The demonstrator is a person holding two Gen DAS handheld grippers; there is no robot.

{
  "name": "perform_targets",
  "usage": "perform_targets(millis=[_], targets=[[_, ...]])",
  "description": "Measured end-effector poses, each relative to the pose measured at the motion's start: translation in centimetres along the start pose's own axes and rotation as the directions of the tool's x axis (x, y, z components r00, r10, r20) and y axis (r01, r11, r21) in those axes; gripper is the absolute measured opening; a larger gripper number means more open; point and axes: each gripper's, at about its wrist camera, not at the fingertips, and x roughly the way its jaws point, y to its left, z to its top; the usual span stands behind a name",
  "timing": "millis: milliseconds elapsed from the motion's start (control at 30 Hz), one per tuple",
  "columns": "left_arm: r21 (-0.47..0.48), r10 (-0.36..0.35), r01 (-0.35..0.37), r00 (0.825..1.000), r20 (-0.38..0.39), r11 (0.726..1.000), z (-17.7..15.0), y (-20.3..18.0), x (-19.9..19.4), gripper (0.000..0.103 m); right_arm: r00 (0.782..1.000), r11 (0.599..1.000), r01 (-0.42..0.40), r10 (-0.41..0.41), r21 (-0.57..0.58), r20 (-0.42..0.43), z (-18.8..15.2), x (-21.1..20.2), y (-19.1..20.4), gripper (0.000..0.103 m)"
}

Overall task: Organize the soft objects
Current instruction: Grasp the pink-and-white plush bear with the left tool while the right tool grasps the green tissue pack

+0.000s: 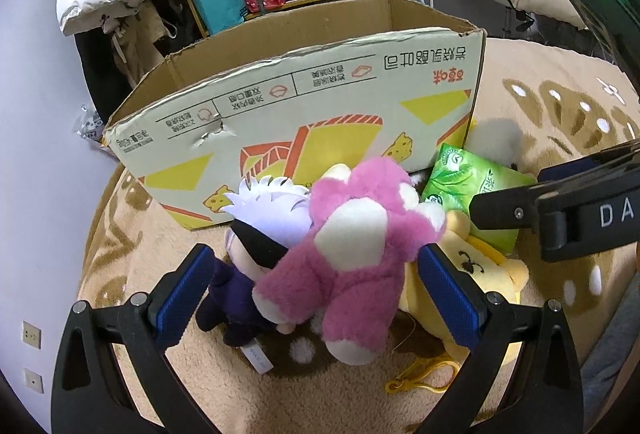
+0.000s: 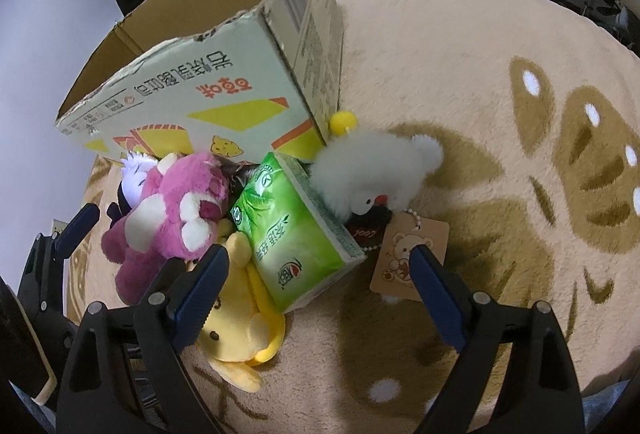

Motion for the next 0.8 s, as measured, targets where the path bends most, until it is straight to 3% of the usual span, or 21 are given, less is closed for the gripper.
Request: perform_targets(millis=[200, 267, 433, 800], targets=[[-0.009, -0.037, 0.037, 0.999, -0.008, 0.999, -0.1, 0.2, 0.4, 0.087, 1.0, 1.0, -0.014, 0.014, -0.01, -0.01, 0.0, 1.0, 1.2, 0.095], [-0.026, -0.057, 0.057, 0.998, -0.012, 0.998, -0.1, 0.4, 0.4, 0.085, 1.0, 1.0, -0.019, 0.019, -0.019, -0.016, 0.1, 1.2, 1.5, 0.082], [-0.058, -0.104, 0.103, 0.994, -0.015, 0.993, -0.1, 0.7, 0.4, 0.072, 0.999, 1.0, -0.021, 0.02, -0.022, -0.029, -0.1, 2.0, 2.3, 0.063], [-0.088, -0.116, 0.115, 0.993, -0.004, 0.99, 0.0, 1.2, -0.6, 0.058, 0.997, 0.998, -0.064, 0.064, -0.007, 0.04, -0.4, -0.2, 1.6, 0.043]])
